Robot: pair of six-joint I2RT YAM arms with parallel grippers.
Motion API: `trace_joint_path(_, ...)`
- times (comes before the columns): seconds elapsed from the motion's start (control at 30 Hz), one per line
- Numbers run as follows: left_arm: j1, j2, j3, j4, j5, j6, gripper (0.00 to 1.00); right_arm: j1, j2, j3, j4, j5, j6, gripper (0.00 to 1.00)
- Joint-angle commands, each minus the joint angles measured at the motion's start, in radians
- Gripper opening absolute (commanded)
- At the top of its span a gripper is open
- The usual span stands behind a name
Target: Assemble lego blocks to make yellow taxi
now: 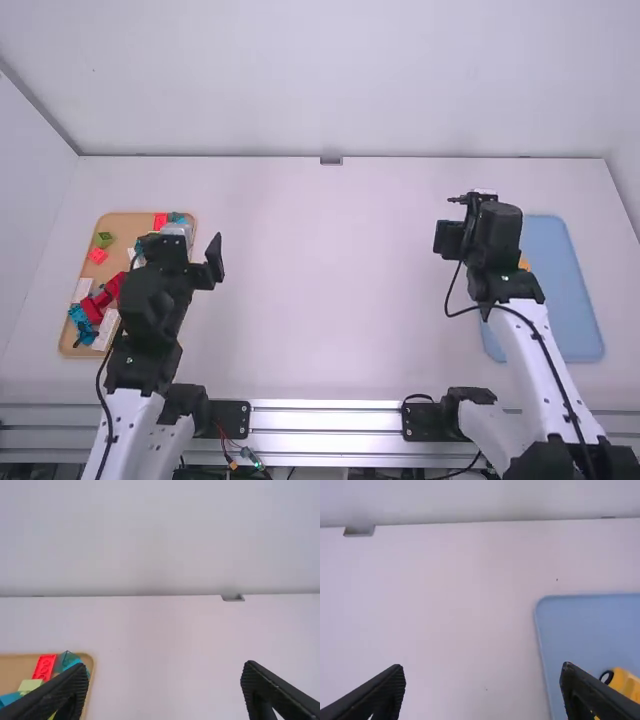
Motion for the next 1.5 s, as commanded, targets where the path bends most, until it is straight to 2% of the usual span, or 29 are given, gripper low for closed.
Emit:
trace_joint_path(0.0,-0.002,-0.063,-0.053,0.006,-0.022,0.021,0.74,-0.002,-0.063,-0.048,0.036,-0.015,0.006,0.76)
trace_joint_path(0.27,-0.002,-0.243,-0.233,0.006,-0.022,0.021,0.56,-0.002,-0.225,-0.210,0.197,-0.015,0.006,0.60)
trace_joint_path(0.6,-0.002,-0.463,-0.450,0.006,-0.022,0.021,0.34,-0.002,-0.459,-0.445,0.197,-0.015,0.006,0.37)
trace_joint_path(0.73,-0.002,-0.534,-0.450,0.006,-0.022,0.021,0.27,-0.002,-0.552,-0.537,0.197,-0.015,0.006,0.27)
trace_joint_path(0.93,-0.002,-0.534,-0.450,0.006,-0.022,0.021,0.16,-0.002,-0.690,-0.676,0.197,-0.015,0.006,0.14)
trace_joint_path(1.17,-0.002,-0.534,-0.450,0.006,-0.022,0.021,0.07,-0.002,-0.812,-0.767,0.197,-0.015,0.006,0.01)
trace_joint_path(1.47,-0.002,-0.534,-0.450,0.006,-0.022,0.021,0.00,-0.002,-0.926,-0.767,0.197,-0.015,0.006,0.00)
